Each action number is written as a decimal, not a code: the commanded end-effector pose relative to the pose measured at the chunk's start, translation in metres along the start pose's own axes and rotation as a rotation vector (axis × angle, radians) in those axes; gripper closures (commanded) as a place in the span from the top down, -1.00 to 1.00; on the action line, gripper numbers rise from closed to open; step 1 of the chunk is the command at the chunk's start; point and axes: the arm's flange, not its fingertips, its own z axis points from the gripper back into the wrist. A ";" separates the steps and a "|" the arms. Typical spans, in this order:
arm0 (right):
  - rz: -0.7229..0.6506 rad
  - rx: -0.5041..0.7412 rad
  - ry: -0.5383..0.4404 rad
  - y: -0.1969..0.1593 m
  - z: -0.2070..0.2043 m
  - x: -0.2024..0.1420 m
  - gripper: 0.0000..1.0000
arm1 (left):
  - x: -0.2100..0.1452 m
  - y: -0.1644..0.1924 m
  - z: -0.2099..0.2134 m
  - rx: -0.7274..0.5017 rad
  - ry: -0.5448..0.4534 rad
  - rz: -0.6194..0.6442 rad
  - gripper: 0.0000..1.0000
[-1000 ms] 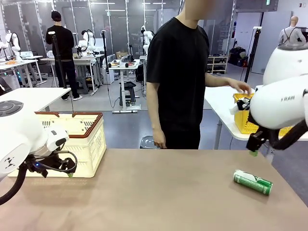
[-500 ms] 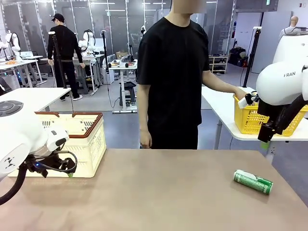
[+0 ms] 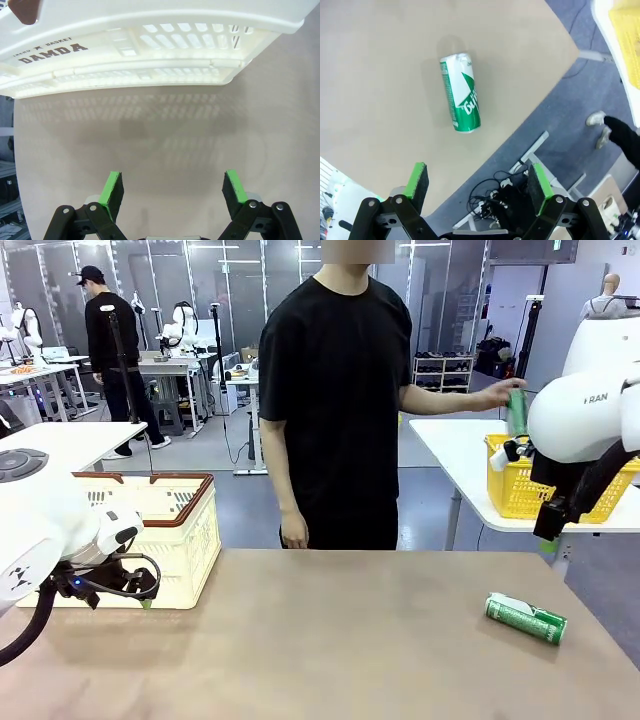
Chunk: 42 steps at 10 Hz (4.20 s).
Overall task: Place the drinks into the Shopping basket.
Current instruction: Pick up one drink and place it into the Shopping basket.
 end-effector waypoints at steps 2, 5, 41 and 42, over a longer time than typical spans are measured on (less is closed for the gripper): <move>0.104 0.069 -0.021 -0.017 -0.051 0.012 1.00 | -0.001 0.000 -0.001 0.005 0.004 -0.014 1.00; 0.125 0.065 0.055 -0.022 -0.099 0.013 1.00 | -0.001 0.000 -0.001 0.005 0.004 -0.014 1.00; -0.047 0.171 -0.057 0.065 -0.092 0.082 -0.73 | -0.001 0.000 -0.001 0.005 0.004 -0.014 1.00; -0.019 0.183 -0.065 0.084 -0.094 0.098 -0.73 | -0.001 0.000 -0.001 0.005 0.004 -0.014 1.00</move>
